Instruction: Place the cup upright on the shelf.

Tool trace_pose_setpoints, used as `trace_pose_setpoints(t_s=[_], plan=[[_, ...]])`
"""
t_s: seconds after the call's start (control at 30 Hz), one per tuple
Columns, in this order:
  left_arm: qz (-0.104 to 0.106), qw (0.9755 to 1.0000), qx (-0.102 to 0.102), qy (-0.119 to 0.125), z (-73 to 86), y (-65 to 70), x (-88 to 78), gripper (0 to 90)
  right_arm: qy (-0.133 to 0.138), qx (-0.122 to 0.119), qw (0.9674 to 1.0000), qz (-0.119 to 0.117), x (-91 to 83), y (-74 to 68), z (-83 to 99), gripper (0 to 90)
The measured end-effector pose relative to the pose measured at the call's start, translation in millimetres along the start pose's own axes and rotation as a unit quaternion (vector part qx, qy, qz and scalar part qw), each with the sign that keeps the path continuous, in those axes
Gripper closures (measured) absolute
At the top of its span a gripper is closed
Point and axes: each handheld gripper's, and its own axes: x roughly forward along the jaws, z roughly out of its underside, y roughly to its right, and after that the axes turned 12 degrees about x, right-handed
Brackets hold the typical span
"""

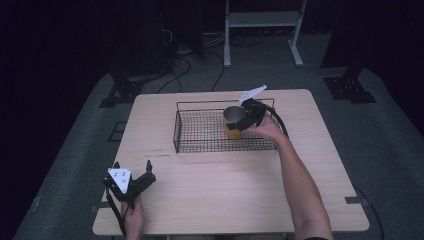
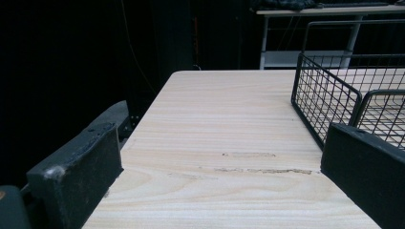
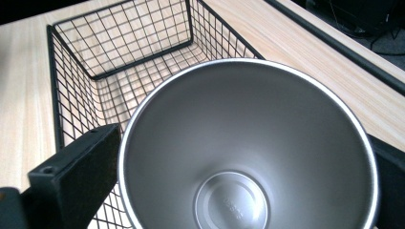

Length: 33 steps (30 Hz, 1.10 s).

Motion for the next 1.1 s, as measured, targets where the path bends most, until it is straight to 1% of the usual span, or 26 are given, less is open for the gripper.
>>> trace_pose_setpoints(t_s=[0.13,0.2,0.23,0.4,0.63,0.8,1.07,1.1], plan=[[-0.001,1.0000,0.000,0.000,-0.1,0.0,0.1,0.0,0.005,0.001,1.0000,-0.002,-1.7,-0.6,-0.7,0.0],[-0.001,1.0000,0.000,-0.001,-0.1,0.1,0.2,0.0,0.008,-0.001,1.0000,0.001,-3.2,-0.8,-1.5,0.0],[-0.001,1.0000,0.001,-0.001,-0.1,0.2,0.1,0.0,0.016,0.001,0.9999,-0.001,-5.3,-0.6,-2.2,0.0],[-0.001,1.0000,0.001,-0.001,-0.1,0.2,0.2,0.0,0.020,0.000,0.9998,0.003,-9.1,-1.4,-3.7,0.0],[-0.003,1.0000,0.001,-0.002,-0.2,0.2,0.4,0.0,0.026,0.003,0.9997,0.000,-11.6,-1.6,-4.4,0.0],[-0.002,1.0000,0.001,-0.002,-0.2,0.3,0.5,0.0,0.029,0.003,0.9996,0.000,-16.8,-1.6,-5.0,0.0],[-0.002,1.0000,0.002,-0.001,-0.1,0.5,0.3,0.0,0.044,0.005,0.9990,-0.004,-30.6,-2.7,-5.4,0.0],[-0.001,1.0000,0.003,0.000,-0.1,0.5,0.2,0.0,0.048,0.005,0.9988,-0.008,-34.5,-3.1,-5.4,0.0]])
